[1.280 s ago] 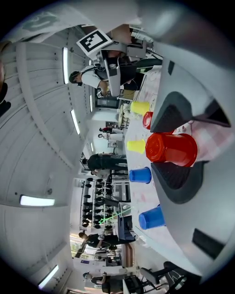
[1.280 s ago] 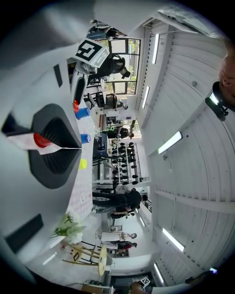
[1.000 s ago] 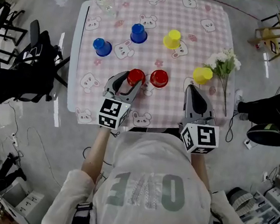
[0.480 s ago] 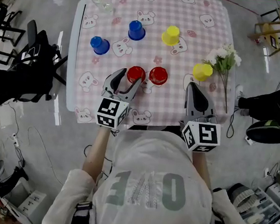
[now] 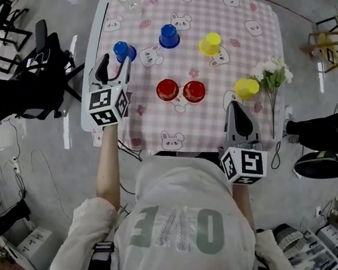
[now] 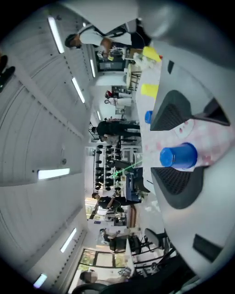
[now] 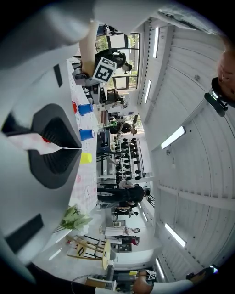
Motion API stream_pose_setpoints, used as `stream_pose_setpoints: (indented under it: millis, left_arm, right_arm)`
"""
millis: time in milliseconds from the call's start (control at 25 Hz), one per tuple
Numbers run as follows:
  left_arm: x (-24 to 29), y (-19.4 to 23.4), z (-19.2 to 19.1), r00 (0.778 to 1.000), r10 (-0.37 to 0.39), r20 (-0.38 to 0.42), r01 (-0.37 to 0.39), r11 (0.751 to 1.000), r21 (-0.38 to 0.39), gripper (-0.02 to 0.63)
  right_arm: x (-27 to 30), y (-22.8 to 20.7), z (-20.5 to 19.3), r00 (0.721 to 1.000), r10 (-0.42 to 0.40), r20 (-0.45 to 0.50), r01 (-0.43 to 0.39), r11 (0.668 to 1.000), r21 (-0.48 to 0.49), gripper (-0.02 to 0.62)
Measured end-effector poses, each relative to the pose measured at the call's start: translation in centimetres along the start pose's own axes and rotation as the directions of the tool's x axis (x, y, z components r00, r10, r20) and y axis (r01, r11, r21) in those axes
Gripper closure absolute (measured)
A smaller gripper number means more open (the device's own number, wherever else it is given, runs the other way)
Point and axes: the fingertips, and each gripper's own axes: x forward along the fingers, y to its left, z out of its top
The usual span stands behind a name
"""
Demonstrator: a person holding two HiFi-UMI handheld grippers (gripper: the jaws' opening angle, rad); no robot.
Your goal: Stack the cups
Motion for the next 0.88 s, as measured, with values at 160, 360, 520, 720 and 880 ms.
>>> stream_pose_setpoints:
  millis: [160, 360, 520, 720, 880]
  left_arm:
    - [3.3, 1.8, -2.7, 0.996, 0.038, -0.084, -0.038, 0.999, 0.010, 0.377]
    - [4.9, 2.3, -3.9, 0.992, 0.046, -0.118, -0.049, 0.999, -0.023, 0.378]
    - [4.9, 2.3, -3.7, 0.990, 0.041, -0.133, -0.047, 0.998, -0.049, 0.390]
    - [1.9, 0.0, -2.0, 0.996, -0.021, -0.091, 0.021, 1.000, 0.002, 0.391]
    - [-1.8, -3.0, -1.7, 0.993, -0.090, -0.072, 0.092, 0.996, 0.022, 0.391]
  right_arm:
    - [-0.1, 0.7, 0.0, 1.000, 0.010, -0.004, -0.011, 1.000, -0.004, 0.566]
    - [-0.2, 0.7, 0.2, 1.000, 0.007, -0.006, -0.007, 1.000, -0.009, 0.566]
    - [-0.3, 0.3, 0.0, 1.000, -0.005, -0.014, 0.005, 1.000, -0.007, 0.566]
    - [0.1, 0.4, -0.1, 1.000, 0.006, -0.013, -0.006, 1.000, -0.004, 0.566]
    - [0.6, 0.9, 0.1, 1.000, 0.021, -0.013, -0.021, 1.000, -0.005, 0.566]
